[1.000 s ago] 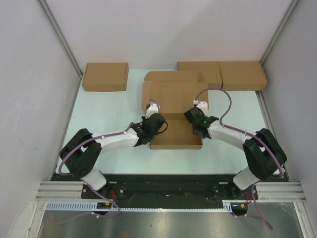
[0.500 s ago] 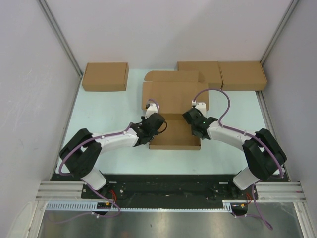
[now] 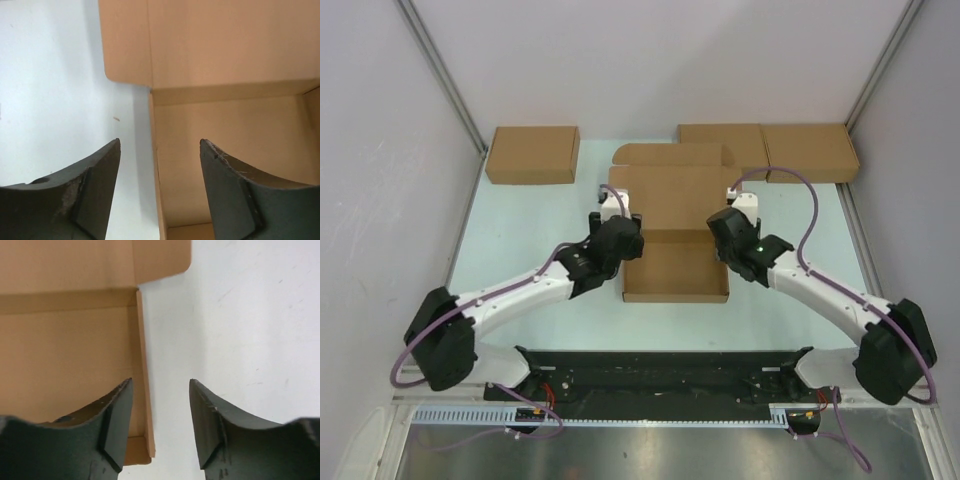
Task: Fold the paper box
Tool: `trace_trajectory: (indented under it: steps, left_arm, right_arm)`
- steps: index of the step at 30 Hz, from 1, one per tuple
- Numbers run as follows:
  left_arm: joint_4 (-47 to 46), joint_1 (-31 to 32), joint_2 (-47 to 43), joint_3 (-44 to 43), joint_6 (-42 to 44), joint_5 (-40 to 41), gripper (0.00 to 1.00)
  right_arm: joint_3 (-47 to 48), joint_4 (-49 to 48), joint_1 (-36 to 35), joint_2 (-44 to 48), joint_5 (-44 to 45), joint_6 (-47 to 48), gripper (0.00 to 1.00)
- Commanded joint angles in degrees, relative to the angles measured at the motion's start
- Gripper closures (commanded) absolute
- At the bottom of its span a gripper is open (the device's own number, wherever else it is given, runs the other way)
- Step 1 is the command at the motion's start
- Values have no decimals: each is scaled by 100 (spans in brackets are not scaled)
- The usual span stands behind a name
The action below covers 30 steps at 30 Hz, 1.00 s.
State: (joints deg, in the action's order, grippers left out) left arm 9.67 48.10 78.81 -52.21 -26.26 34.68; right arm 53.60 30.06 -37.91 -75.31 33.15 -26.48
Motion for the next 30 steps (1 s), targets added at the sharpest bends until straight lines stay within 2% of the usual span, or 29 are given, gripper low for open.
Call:
trace_trajectory:
  steps: [1, 4, 5, 6, 9, 12, 13, 15, 17, 20, 23, 30]
  left_arm:
    - [-43, -72, -881, -141, 209, 198, 27]
    - [-481, -606, -1253, 87, 122, -538, 23]
    - [-588, -843, -1393, 210, 17, -863, 23]
    - [-702, -1446, -1438, 272, -115, -1806, 22]
    - [-1264, -2380, -1429, 491, -546, -2665, 21]
    - [-1976, -3075, -1229, 650, -757, -3527, 19]
    - [-2282, -3252, -1132, 642, -871, -4121, 17]
    - [-2495, -3682, -799, 571, -1012, -4572, 11]
    - [-2934, -4034, -552, 475, -1056, -5381, 7]
    - [-3164, -4342, -68, 282, -1012, -6015, 4]
    - [-3691, -4536, 363, 299, -1267, -6411, 3]
    - [-4447, -4625, 935, 325, -1584, -6781, 2]
  right_arm:
    - [379, 115, 187, 752, 315, 397, 32]
    - [283, -639, 809, 1175, -148, 792, 13]
    - [117, -1216, 1038, 1229, -942, 854, 10]
    - [72, -1466, 1667, 1238, -1394, 794, 8]
    - [63, -2108, 2697, 940, -3161, 531, 7]
    - [45, -2828, 3095, 334, -3989, 468, 8]
    - [62, -2970, 3132, 185, -4157, 529, 11]
    - [54, -3602, 3324, -255, -4359, 521, 13]
    - [62, -4156, 3500, -693, -4991, 320, 14]
    - [71, -4710, 3720, -1151, -5449, 91, 14]
    - [326, -4729, 3747, -1565, -5582, 178, 15]
    - [642, -5221, 3747, -2365, -6056, 64, 21]
